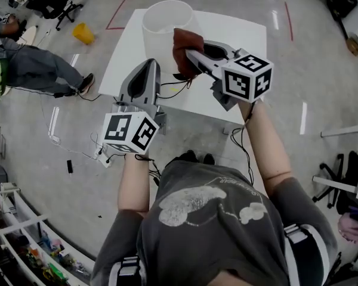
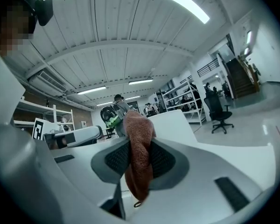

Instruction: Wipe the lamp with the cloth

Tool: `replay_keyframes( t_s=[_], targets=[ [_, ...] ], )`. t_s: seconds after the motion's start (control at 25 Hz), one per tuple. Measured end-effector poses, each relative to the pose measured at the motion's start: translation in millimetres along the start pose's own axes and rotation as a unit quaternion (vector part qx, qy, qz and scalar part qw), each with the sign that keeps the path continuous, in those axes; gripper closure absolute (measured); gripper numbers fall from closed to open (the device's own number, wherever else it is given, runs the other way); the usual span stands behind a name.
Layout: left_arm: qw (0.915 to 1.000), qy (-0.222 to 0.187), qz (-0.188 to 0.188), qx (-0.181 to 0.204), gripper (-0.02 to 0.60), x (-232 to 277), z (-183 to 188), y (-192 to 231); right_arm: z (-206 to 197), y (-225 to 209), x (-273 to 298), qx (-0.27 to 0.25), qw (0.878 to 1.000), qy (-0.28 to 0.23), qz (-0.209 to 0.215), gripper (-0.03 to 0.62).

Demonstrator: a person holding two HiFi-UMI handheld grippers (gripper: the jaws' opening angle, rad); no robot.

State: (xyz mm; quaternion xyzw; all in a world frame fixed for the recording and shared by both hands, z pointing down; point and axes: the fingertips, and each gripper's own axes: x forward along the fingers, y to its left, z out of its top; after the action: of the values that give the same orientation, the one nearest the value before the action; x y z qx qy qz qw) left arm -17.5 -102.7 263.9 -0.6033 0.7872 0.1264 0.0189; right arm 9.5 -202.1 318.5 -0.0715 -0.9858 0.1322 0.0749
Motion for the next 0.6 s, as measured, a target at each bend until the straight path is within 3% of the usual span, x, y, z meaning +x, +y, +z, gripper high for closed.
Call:
replay_keyframes(
  t_s=[0.6],
  targets=[
    [0.9965,0.064,-0.036,-0.040,0.574,17.4,-57.3,33.7,-65.6,-34.3,-1.8,0.063,0.993,0.060,-0.085,0.502]
  ],
)
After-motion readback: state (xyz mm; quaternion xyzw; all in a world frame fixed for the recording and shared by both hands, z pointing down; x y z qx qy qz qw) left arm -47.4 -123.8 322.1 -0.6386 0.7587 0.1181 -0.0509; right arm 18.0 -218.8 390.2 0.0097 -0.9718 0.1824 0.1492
